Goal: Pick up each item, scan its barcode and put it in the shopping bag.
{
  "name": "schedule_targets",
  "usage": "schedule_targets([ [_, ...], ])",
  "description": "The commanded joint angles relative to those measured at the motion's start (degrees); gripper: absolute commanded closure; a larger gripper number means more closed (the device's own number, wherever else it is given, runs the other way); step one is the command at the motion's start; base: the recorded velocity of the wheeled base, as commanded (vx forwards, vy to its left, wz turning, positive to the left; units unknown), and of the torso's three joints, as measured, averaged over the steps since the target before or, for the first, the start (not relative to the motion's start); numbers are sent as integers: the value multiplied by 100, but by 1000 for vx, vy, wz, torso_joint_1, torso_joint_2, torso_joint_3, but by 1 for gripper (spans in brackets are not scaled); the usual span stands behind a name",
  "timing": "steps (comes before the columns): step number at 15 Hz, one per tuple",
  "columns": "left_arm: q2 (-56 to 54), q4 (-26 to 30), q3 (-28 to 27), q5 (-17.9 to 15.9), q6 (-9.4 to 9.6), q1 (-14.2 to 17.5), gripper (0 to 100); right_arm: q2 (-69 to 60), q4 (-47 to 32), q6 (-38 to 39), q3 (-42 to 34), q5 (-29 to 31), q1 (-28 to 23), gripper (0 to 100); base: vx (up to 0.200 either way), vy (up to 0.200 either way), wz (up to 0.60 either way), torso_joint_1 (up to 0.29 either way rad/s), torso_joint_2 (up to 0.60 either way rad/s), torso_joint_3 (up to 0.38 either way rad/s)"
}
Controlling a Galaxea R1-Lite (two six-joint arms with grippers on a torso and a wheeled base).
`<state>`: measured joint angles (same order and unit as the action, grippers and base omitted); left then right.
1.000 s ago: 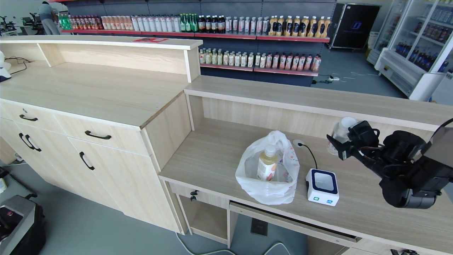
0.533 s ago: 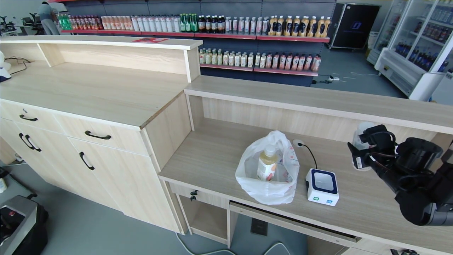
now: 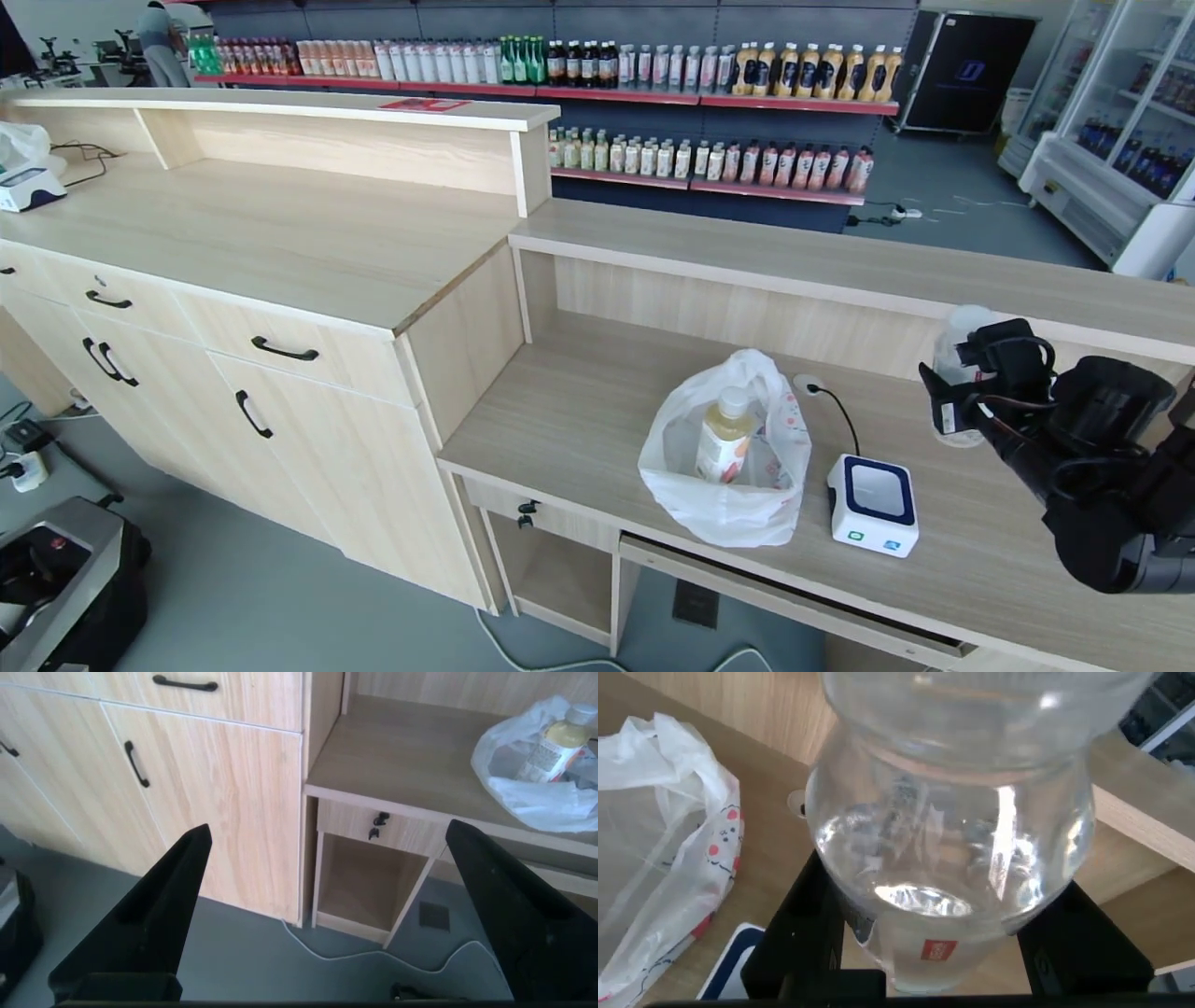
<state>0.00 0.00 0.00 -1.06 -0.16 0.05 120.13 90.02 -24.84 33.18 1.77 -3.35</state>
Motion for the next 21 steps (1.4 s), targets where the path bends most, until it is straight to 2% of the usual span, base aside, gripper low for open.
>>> schedule_targets([
  [1,0,0,0,1,-2,4,0,134,-2,190,162,-19,107,100,0,0,600,2,-2,2],
  [4,9,0,0,1,-2,4,0,529,-2,1201,777,-19,300,100,0,0,0,0,0,0],
  [8,9,0,0,1,-2,4,0,1408,-327,1834,1779,17,326,100,0,0,0,0,0,0],
  [11,9,0,0,1,-2,4,0,1927,-336,1860,2254,-27,441,100,0,0,0,0,0,0],
  [18,0,0,0,1,-2,4,0,2788,-239,1887,2834,-221,555,100,0,0,0,0,0,0],
  [21,0,0,0,1,-2,4,0,3140,-283,1878,3344,-678,599,100,0,0,0,0,0,0],
])
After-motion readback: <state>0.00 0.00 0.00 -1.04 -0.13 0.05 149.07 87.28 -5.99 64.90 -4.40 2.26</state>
